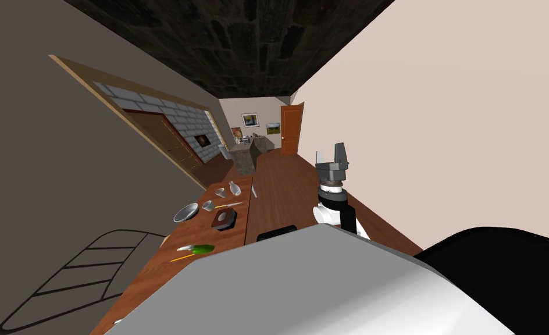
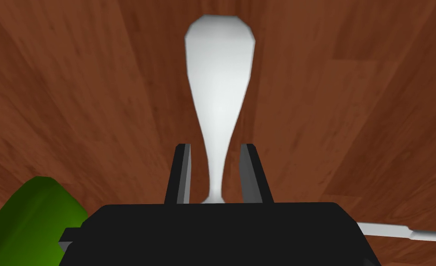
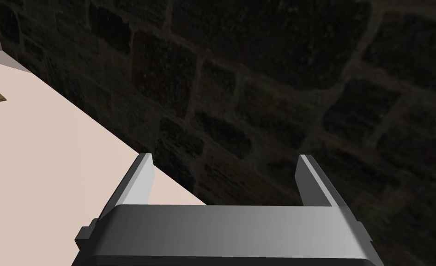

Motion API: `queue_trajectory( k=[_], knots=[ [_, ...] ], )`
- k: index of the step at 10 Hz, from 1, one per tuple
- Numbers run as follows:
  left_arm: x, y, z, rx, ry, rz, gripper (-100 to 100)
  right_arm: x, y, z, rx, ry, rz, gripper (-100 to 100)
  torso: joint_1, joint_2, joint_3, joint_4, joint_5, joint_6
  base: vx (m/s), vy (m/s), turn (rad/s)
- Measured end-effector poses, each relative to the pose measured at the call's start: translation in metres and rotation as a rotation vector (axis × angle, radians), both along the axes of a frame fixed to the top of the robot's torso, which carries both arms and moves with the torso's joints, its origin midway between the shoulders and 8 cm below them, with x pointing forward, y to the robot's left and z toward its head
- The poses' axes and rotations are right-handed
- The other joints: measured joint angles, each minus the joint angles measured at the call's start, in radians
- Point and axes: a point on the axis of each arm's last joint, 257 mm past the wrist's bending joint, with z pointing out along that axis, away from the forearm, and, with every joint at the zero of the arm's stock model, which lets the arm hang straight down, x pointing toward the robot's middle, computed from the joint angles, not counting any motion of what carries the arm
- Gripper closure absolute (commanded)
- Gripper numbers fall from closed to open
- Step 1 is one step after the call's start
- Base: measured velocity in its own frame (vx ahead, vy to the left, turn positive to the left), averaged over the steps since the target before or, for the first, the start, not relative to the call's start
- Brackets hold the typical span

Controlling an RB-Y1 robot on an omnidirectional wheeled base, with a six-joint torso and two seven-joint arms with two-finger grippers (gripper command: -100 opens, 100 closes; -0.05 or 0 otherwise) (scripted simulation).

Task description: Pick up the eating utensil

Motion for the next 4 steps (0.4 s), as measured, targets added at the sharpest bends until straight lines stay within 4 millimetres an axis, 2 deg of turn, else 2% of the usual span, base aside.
queue_trajectory(
  k=[3, 4],
  knots=[
    [0.0001, 0.0134, 0.009, -0.002, 0.002, -0.003, 100, 0.0, 0.0, 0.0, 0.0, 0.0, 0.0, 0, -0.002, 0.0, 0.0, 0.0, 0.0, 0.0, -0.001, -0.05, 0.012],
    [-0.0001, 0.0139, 0.0093, -0.002, 0.003, -0.004, 0, 0.0, 0.0, 0.0, 0.0, 0.0, 0.0, 0, 0.0, 0.0, 0.0, 0.0, 0.001, 0.0, 0.0, -0.006, 0.0]
  ],
)
